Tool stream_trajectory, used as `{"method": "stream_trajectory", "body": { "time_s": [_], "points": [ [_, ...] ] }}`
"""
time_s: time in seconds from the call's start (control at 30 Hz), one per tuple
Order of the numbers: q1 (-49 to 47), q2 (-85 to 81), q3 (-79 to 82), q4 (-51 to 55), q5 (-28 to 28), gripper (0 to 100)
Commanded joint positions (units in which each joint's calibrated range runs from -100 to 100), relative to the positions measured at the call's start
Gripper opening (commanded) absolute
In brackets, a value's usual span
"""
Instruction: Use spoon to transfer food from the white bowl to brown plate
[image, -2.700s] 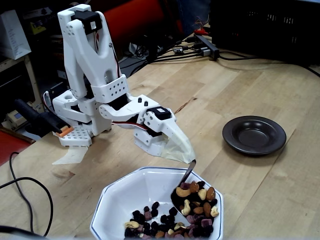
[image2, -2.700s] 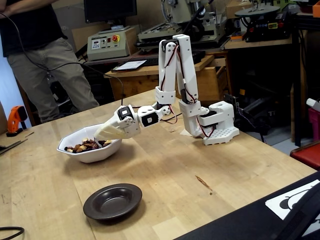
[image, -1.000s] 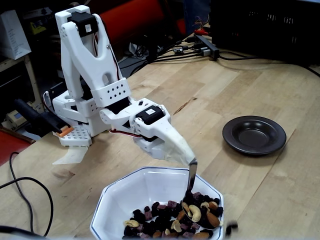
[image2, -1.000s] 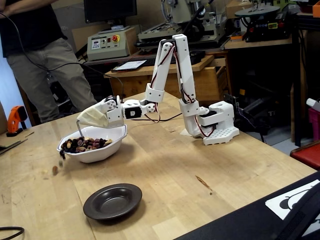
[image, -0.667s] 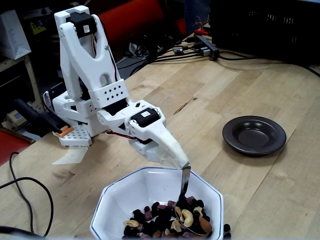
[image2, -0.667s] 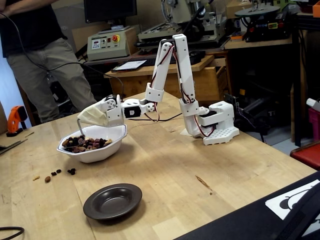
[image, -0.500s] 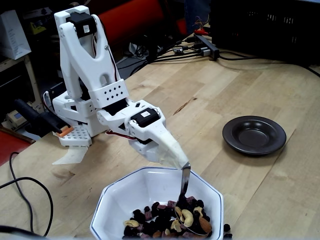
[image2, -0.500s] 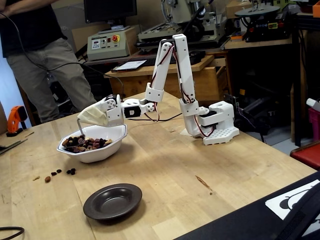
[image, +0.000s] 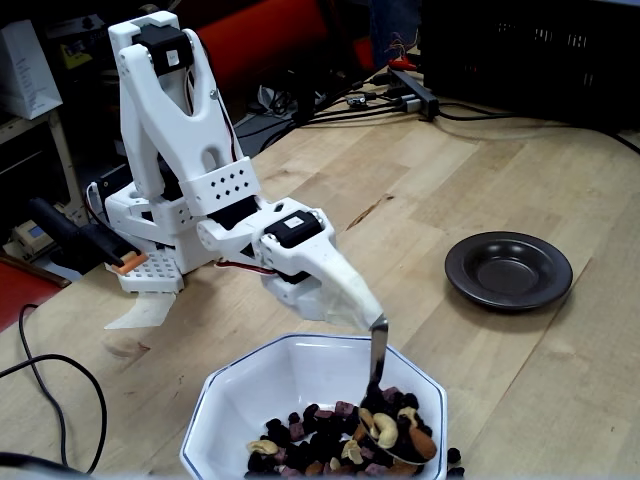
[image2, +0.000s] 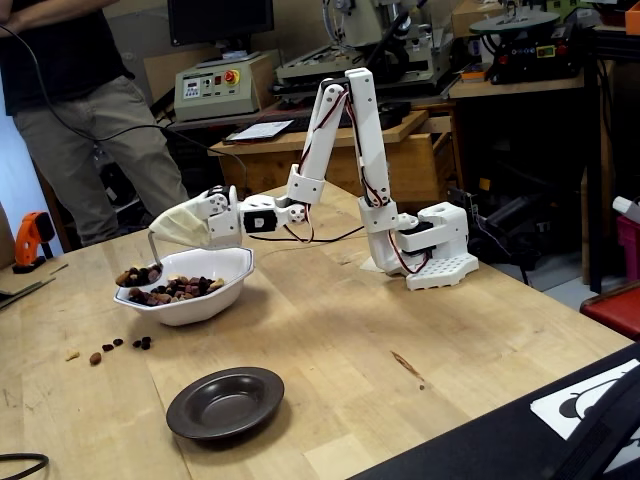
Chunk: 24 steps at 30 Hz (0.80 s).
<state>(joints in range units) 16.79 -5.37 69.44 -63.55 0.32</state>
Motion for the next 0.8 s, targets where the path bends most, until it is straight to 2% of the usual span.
{"method": "stream_trajectory", "body": {
  "time_s": [0.0, 0.17, 0.5, 0.77],
  "points": [
    [0.32, -2.98, -7.32, 0.31, -0.05, 4],
    [0.32, -5.12, -8.65, 1.81, -0.05, 4],
    [0.25, -15.13, -9.36, 22.52, -0.05, 4],
    [-1.68, -23.94, -9.36, 30.66, 0.15, 4]
  ]
}}
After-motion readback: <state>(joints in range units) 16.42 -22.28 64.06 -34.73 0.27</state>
